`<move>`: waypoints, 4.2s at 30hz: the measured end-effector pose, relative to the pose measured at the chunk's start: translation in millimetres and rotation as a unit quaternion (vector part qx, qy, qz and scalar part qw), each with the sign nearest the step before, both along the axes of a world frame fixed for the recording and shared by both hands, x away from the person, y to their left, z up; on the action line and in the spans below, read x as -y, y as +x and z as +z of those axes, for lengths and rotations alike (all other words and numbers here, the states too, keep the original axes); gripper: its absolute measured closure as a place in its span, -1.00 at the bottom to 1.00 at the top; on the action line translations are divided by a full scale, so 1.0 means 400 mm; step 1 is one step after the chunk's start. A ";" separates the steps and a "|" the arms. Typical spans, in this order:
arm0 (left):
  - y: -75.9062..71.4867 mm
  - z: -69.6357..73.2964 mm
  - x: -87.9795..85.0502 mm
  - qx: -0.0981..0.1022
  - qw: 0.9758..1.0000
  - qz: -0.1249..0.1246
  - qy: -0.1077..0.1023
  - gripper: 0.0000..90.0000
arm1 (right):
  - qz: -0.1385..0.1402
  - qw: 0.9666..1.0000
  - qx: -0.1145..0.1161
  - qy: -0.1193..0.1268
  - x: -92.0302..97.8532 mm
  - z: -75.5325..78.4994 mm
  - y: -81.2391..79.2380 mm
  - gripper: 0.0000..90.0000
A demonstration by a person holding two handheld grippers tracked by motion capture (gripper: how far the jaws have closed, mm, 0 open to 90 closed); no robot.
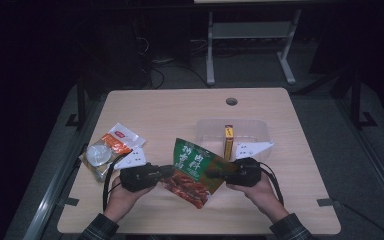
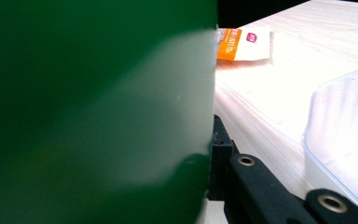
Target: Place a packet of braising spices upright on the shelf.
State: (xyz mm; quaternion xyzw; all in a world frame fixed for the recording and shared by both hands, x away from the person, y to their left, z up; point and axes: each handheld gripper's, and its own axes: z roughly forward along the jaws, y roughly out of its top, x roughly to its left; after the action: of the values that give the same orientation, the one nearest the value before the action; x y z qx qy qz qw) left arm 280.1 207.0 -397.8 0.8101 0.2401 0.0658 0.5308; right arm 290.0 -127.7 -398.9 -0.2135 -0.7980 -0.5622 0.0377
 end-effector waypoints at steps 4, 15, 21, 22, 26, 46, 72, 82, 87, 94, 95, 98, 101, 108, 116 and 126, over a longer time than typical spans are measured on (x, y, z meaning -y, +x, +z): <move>0.000 -0.003 -0.007 -0.003 1.000 0.002 0.019 0.49 | -0.006 1.000 0.007 -0.001 0.030 0.014 -0.017 0.99; -0.024 -0.031 -0.035 -0.017 0.997 0.012 0.078 -0.16 | -0.022 0.999 0.018 -0.014 0.101 0.054 -0.037 0.99; -0.013 -0.050 -0.067 -0.022 0.996 0.026 0.083 -0.31 | -0.034 0.999 0.016 -0.026 0.146 0.051 -0.041 0.99; -0.012 -0.052 -0.071 -0.019 0.996 0.026 0.085 -0.35 | -0.039 0.999 0.016 -0.026 0.155 0.051 -0.044 0.99; -0.011 -0.067 -0.082 -0.026 0.994 0.025 0.099 -0.49 | -0.056 0.998 0.014 -0.027 0.197 0.049 -0.056 0.99; 0.004 -0.092 -0.087 -0.043 0.992 0.010 0.116 -0.60 | -0.135 0.990 0.025 -0.039 0.360 0.072 -0.137 0.99; 0.030 -0.097 -0.079 -0.022 0.990 -0.019 0.141 -0.61 | -0.215 0.974 0.062 -0.033 0.416 0.172 -0.113 0.99; 0.028 -0.100 -0.072 -0.021 0.989 -0.025 0.141 -0.61 | -0.228 0.970 0.080 -0.031 0.399 0.213 -0.050 0.99; 0.026 -0.101 -0.067 -0.023 0.989 -0.031 0.141 -0.61 | -0.236 0.968 0.082 -0.028 0.389 0.220 -0.013 0.99; 0.028 -0.105 -0.060 -0.032 0.989 -0.033 0.137 -0.62 | -0.246 0.965 0.085 -0.027 0.371 0.223 0.035 0.99; 0.028 -0.105 -0.059 -0.034 0.990 -0.033 0.136 -0.62 | -0.247 0.965 0.085 -0.028 0.369 0.222 0.042 0.99; 0.029 -0.105 -0.059 -0.033 0.990 -0.033 0.133 -0.62 | -0.254 0.963 0.085 -0.034 0.364 0.218 0.061 0.99; 0.031 -0.105 -0.060 -0.033 0.990 -0.033 0.131 -0.62 | -0.262 0.961 0.086 -0.036 0.361 0.214 0.078 0.99; 0.033 -0.105 -0.055 -0.033 0.990 -0.034 0.132 -0.62 | -0.264 0.961 0.080 -0.029 0.344 0.198 0.122 0.99; 0.026 -0.105 -0.058 -0.031 0.990 -0.029 0.133 -0.62 | -0.259 0.962 0.086 -0.031 0.319 0.190 0.154 0.99; 0.004 -0.105 -0.084 -0.033 0.990 -0.017 0.135 -0.62 | -0.272 0.957 0.092 -0.029 0.332 0.196 0.172 0.99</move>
State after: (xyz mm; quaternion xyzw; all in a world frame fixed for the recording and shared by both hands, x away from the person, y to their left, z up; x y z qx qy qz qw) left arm 281.6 240.7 -439.9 0.8799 0.2330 0.0618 0.4094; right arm 358.9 -260.6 -320.4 -0.3709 -0.7257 -0.5448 -0.1971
